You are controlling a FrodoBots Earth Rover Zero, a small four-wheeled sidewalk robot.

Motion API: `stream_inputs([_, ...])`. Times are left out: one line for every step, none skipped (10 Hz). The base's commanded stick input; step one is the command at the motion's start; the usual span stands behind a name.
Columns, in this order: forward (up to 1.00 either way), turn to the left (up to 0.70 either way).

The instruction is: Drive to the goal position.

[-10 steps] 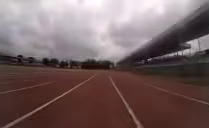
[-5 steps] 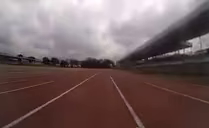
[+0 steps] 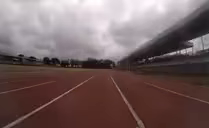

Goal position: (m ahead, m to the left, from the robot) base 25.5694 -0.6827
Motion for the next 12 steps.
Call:
stream_inputs([0.7,0.0])
stream_inputs([0.7,-0.35])
stream_inputs([0.7,-0.35])
stream_inputs([0.7,-0.35])
stream_inputs([0.7,-0.35])
stream_inputs([0.7,-0.35])
stream_inputs([0.7,-0.24])
stream_inputs([0.7,-0.12])
stream_inputs([0.7,-0.01])
stream_inputs([0.7,0.0])
stream_inputs([0.7,0.0])
stream_inputs([0.7,0.0])
